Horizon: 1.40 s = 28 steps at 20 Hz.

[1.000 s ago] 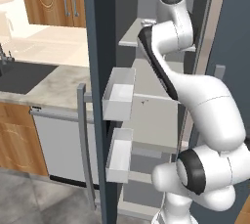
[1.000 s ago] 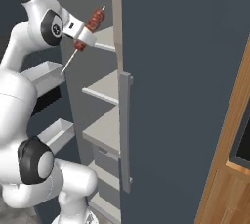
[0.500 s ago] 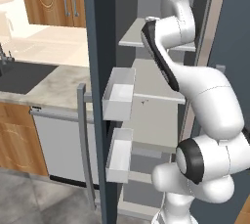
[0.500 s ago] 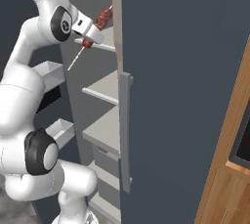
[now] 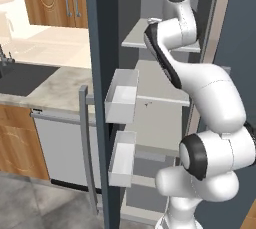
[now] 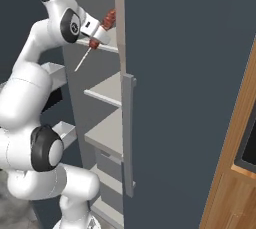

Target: Store the kebab skewer in the freezer for long-term storage. Close the freezer door after placing the cooked food.

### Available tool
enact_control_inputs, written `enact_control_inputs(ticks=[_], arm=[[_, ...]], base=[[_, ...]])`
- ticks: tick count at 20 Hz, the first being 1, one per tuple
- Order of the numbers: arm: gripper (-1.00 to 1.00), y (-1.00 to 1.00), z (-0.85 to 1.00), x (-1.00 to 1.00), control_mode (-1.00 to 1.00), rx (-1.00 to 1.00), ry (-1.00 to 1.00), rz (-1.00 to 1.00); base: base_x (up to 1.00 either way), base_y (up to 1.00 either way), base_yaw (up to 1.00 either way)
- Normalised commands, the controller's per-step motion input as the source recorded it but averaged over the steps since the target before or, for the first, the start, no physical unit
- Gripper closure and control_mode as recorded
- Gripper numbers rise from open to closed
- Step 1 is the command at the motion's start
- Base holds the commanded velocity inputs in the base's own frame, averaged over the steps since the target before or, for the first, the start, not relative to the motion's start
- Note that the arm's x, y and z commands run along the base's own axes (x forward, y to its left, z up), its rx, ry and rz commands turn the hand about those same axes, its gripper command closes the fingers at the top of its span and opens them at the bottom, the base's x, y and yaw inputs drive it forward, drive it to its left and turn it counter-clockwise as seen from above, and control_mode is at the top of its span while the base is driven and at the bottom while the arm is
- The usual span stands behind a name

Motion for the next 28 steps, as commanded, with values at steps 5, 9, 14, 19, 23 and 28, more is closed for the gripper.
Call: enact_control_inputs(ticks=[5, 9, 14, 19, 23, 28], arm=[[1.00, -0.01, -0.01, 0.46, -1.00, 0.00, 0.00, 0.00], [1.00, -0.06, -0.05, 0.43, -1.00, 0.00, 0.00, 0.00], [1.00, -0.22, 0.00, 0.54, -1.00, 0.00, 0.03, 0.00], [1.00, -0.21, -0.05, 0.37, -1.00, 0.00, 0.01, 0.00], [1.00, -0.06, -0.10, 0.35, -1.00, 0.00, 0.01, 0.00], [1.00, -0.11, -0.11, 0.38, -1.00, 0.00, 0.04, 0.00]], base=[[0.00, 0.00, 0.00], [0.00, 0.00, 0.00], [0.00, 0.00, 0.00], [0.00, 0.00, 0.00], [0.00, 0.00, 0.00], [0.00, 0.00, 0.00]])
